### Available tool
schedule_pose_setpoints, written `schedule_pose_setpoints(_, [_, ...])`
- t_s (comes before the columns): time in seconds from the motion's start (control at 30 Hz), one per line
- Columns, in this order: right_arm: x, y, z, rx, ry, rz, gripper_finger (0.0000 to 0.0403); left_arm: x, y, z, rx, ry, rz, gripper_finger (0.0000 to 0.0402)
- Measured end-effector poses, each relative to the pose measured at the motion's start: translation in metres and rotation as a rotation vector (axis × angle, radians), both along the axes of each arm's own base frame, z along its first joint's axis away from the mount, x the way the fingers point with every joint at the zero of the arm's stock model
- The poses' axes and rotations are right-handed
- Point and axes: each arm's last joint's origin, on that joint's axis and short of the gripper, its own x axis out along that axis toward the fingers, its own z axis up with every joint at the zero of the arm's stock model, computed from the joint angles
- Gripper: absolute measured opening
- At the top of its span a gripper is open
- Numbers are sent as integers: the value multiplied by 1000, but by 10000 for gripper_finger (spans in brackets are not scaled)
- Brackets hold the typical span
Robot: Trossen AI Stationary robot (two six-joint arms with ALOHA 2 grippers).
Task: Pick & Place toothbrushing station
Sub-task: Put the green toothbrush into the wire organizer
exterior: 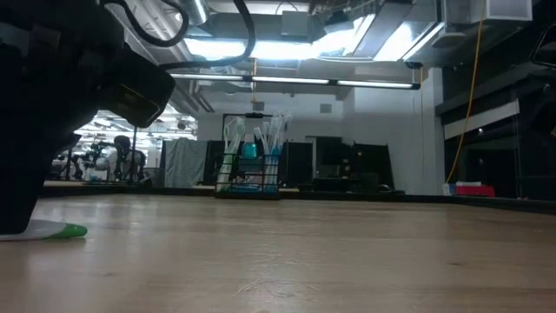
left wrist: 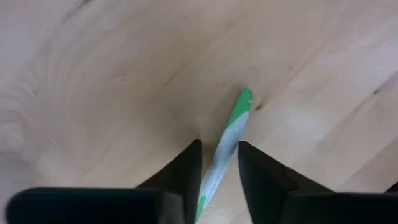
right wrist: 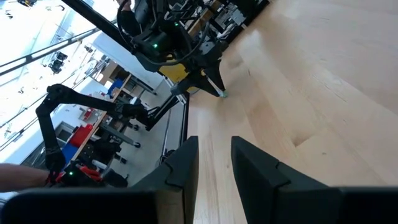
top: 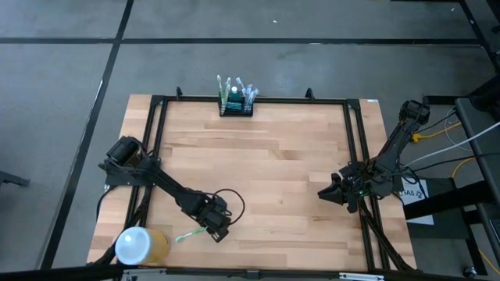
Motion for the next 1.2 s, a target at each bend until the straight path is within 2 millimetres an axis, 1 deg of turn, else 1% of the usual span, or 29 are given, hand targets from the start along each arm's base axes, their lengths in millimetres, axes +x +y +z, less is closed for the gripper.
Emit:
schedule_pose_setpoints(0.07, [0, 0, 0, 2, -1, 0, 98, 1, 2, 1, 5, 5, -10, 72])
schedule_pose_setpoints(0.13, [0, 0, 0, 4, -3, 0, 98, 4, 2, 3, 11, -8, 0, 32])
schedule_pose_setpoints(0.17, [0, 0, 1, 4, -3, 0, 98, 9, 2, 4, 13, -43, 16, 20])
schedule_pose_setpoints(0.2, [0, 0, 1, 5, -3, 0, 98, 14, 2, 6, 18, -82, 33, 16])
schedule_pose_setpoints(0.27, [0, 0, 1, 7, -5, 0, 98, 21, 7, 9, 29, -129, 74, 16])
schedule_pose_setpoints(0.37, [0, 0, 2, 2, -12, 0, 98, 37, 16, 15, 5, -242, 204, 15])
schedule_pose_setpoints(0.47, [0, 0, 2, 3, -18, -2, 98, 50, 32, 26, 39, -373, 364, 14])
schedule_pose_setpoints(0.57, [0, 0, 3, 11, -23, -2, 98, 58, 52, 38, 132, -496, 509, 14])
schedule_pose_setpoints(0.73, [0, 1, 5, 29, -35, -1, 98, 63, 69, 62, 266, -706, 702, 14])
schedule_pose_setpoints(0.83, [0, 1, 6, 33, -42, 5, 98, 61, 73, 74, 387, -829, 810, 14])
schedule_pose_setpoints(0.9, [1, 1, 7, 33, -48, 7, 98, 57, 71, 80, 471, -894, 866, 14])
schedule_pose_setpoints(0.97, [0, 1, 7, 32, -51, 15, 98, 54, 66, 84, 485, -922, 873, 20])
schedule_pose_setpoints(1.0, [0, 1, 7, 32, -51, 19, 98, 53, 62, 83, 473, -918, 860, 29])
schedule_pose_setpoints(1.1, [0, 2, 8, 33, -52, 32, 98, 49, 44, 78, 349, -886, 818, 71])
schedule_pose_setpoints(1.2, [-1, 3, 8, 33, -52, 43, 98, 38, 16, 70, 269, -879, 802, 110])
